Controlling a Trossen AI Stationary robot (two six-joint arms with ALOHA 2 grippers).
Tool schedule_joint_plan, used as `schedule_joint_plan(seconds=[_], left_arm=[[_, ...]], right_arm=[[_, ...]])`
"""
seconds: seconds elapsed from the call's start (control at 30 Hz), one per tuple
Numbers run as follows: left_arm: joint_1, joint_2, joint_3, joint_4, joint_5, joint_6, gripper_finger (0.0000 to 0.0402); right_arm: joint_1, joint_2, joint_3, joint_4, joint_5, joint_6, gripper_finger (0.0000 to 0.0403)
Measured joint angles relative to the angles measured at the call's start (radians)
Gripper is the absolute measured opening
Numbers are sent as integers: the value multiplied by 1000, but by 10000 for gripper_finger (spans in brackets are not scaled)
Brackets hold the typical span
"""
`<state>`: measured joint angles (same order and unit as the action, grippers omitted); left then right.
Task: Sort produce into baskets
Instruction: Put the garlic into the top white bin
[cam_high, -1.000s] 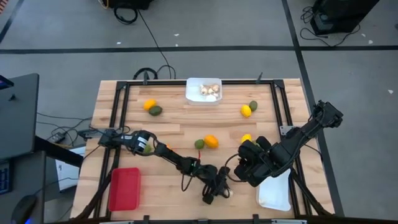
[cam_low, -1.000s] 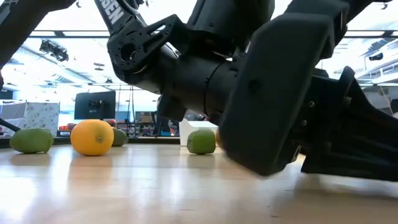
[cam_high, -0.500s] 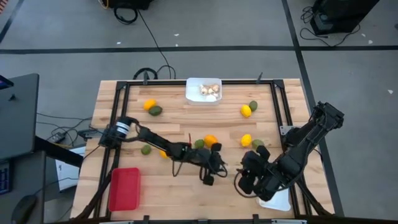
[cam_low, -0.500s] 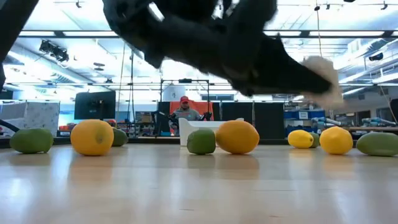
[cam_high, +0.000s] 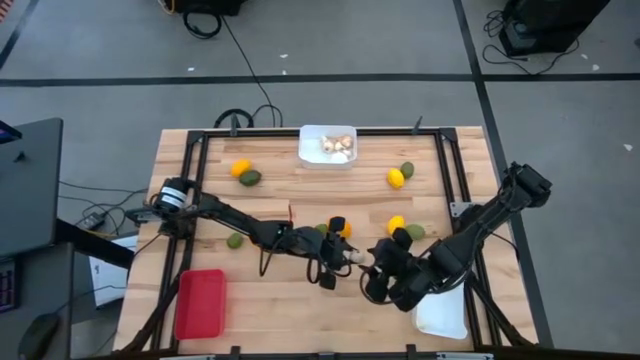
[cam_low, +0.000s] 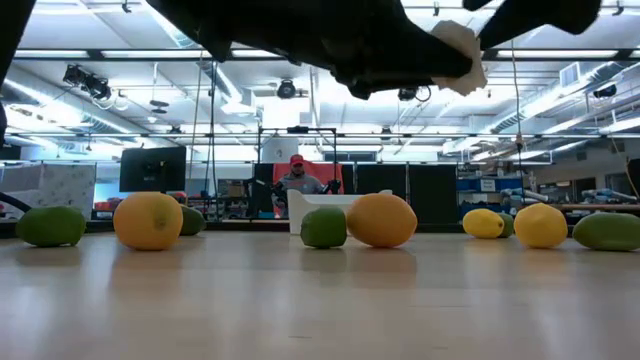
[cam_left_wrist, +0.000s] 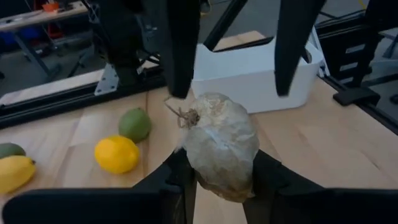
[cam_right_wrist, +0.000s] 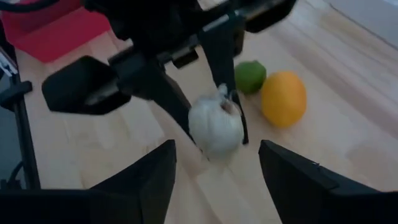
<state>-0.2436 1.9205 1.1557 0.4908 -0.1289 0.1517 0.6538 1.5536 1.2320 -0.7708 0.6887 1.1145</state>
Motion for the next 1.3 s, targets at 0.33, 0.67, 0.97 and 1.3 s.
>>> schedule_joint_plan(seconds=[0.33,0.67,0.97,1.3], left_arm=[[2,-1,0,-2,-1,4,98],[2,-1,0,-15,-4,4,99],[15,-4,0,-31,3,3,164],[122,-110,3,-233,26,78,281]], right_arm=[[-70,0,0,41,-70,-99,238],[-120,-1,0,42,-174,-123,151],[-127,-1,0,36,-181,-141,41],[-217,-1,0,-130,-99,-97,40]])
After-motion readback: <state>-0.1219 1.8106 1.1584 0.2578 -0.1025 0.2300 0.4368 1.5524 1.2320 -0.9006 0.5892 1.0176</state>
